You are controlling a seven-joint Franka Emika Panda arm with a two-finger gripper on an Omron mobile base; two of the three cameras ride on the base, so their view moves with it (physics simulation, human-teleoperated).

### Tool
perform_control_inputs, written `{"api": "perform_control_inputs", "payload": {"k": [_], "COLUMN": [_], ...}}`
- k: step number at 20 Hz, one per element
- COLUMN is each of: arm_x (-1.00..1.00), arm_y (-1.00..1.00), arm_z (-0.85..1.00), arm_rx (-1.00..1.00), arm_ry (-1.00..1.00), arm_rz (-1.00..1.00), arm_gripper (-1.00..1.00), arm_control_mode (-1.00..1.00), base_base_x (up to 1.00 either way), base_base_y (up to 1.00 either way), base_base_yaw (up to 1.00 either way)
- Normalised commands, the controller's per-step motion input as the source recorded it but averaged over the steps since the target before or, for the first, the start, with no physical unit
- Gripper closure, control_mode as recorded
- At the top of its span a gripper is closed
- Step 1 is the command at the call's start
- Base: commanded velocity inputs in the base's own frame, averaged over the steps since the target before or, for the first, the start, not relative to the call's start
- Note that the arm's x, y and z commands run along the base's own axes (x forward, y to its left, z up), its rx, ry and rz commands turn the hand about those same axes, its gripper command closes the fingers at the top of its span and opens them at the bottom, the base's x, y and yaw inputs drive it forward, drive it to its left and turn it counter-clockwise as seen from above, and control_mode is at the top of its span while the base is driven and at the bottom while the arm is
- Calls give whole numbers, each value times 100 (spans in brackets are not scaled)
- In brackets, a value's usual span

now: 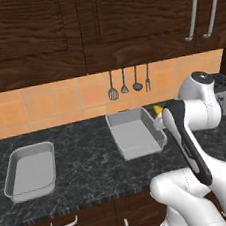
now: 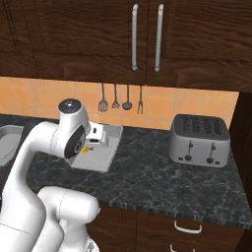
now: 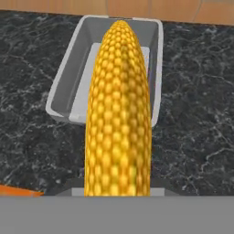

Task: Place one corn and one steak in each tupperware on the nearby counter, to pack two identical lunches.

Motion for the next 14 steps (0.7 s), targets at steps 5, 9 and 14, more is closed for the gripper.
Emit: {"api": "perform_control_inputs", "payload": {"k": [5, 9, 14], "arm_x": [100, 100, 100], "arm_y": [51, 10, 0], "arm_z": [-69, -19, 0], "arm_rx": [1, 0, 0], "arm_ry": [1, 29, 41], "arm_rz": [0, 0, 0], "arm_gripper": [100, 100, 100], "arm_control_mode": [-100, -100, -100], "base_base_x": [0, 0, 0], "base_base_y": [0, 0, 0], "base_base_yaw": [0, 0, 0]}}
